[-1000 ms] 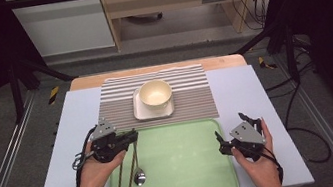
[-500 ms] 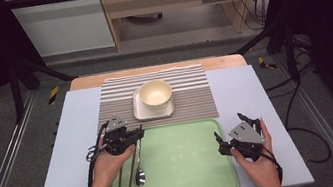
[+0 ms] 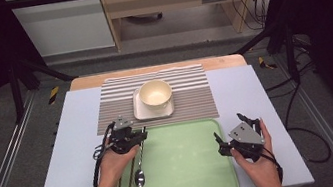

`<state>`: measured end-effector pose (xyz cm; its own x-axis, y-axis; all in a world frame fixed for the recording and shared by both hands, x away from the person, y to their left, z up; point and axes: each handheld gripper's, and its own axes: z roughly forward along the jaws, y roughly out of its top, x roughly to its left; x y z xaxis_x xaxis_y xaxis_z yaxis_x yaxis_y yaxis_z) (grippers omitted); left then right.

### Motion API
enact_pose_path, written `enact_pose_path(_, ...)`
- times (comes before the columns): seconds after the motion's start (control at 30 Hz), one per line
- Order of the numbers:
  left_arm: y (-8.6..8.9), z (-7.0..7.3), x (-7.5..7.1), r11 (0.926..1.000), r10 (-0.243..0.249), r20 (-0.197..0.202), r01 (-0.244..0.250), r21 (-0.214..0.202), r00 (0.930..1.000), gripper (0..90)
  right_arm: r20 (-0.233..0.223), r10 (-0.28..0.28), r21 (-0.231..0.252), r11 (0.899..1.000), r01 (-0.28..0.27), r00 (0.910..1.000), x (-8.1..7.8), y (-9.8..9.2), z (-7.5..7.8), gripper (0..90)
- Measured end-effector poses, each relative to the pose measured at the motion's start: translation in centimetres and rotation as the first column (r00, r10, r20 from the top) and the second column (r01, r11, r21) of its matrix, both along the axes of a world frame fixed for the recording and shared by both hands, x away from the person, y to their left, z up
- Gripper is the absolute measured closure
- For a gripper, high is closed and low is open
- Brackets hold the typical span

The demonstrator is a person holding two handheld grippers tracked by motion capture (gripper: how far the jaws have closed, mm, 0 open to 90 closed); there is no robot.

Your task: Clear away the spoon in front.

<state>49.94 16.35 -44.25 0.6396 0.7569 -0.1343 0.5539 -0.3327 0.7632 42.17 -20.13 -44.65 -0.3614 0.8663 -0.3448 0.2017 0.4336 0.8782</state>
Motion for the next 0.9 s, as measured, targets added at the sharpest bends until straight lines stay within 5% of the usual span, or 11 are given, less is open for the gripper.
enact_pose_path(0.17,0.4,-0.4,0.2,0.9993,0.038,0.001,-0.038,0.004,0.9993,75.7,-0.003,-0.004,0.003,1.000,0.004,1.0000,0.0,-0.1,0.0,6.8)
enact_pose_path(0.3,0.8,-0.2,0.2,0.9966,0.082,0.021,-0.082,-0.004,0.9964,58.8,-0.006,0.001,0.002,1.000,-0.001,1.0000,0.0,0.0,0.0,6.6)
enact_pose_path(0.53,1.1,0.5,0.4,0.9924,0.123,0.062,-0.122,-0.017,0.9905,43.5,-0.006,0.003,0.001,1.000,-0.003,1.0000,0.0,0.0,0.0,6.6)
enact_pose_path(0.9,0.2,1.9,2.4,0.9925,0.121,0.145,-0.122,0.002,0.9820,28.2,-0.021,0.006,0.021,1.000,-0.006,0.9998,0.5,0.0,-0.2,6.4)
